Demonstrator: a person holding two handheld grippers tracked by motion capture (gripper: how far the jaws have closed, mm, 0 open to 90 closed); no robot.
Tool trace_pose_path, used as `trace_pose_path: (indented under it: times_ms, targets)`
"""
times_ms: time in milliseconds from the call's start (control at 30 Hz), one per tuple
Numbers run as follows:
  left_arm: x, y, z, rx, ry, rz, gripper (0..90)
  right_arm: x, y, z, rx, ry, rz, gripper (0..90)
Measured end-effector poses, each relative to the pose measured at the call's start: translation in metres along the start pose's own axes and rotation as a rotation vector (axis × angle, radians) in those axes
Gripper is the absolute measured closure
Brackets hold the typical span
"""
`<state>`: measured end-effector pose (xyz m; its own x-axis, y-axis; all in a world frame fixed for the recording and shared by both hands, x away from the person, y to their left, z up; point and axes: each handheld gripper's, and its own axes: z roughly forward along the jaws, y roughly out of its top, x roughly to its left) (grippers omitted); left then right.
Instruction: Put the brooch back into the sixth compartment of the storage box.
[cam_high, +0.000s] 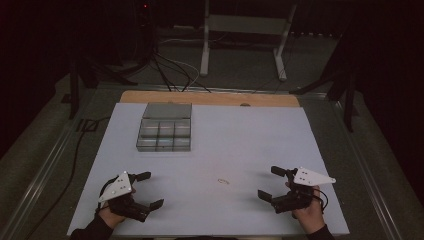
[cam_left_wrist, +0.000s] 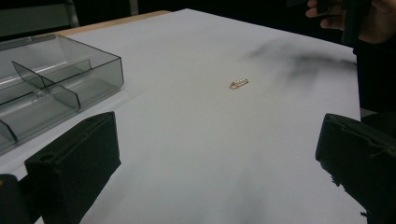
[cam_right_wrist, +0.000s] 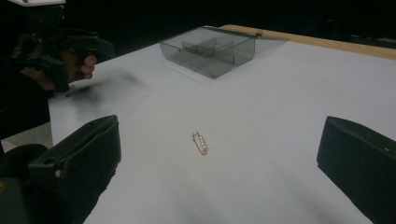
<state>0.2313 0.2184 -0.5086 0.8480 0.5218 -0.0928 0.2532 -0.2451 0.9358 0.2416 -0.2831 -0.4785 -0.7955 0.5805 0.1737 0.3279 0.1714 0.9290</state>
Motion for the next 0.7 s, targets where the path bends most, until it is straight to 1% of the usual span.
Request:
trace_pose_path:
  times_ms: [133,300,433,633,700]
  targets:
    - [0.000,0.000,0.000,0.004,-0.001,-0.002,1.2,-0.001,0.003,0.001,-0.004,0.005,0.005,0.0]
    - [0.000,0.000,0.000,0.004,-0.001,-0.003,1.2,-0.003,0.011,0.003,-0.012,0.010,-0.007,0.0]
    - [0.000,0.000,0.000,0.004,-0.003,-0.001,1.2,-0.005,0.017,0.005,-0.022,0.016,-0.003,0.0]
    - [0.000,0.000,0.000,0.004,-0.004,-0.002,1.2,-0.006,0.023,0.010,-0.021,0.028,-0.019,0.0]
    - [0.000,0.000,0.000,0.003,-0.002,-0.003,1.2,-0.006,0.025,0.011,-0.018,0.033,-0.018,0.0]
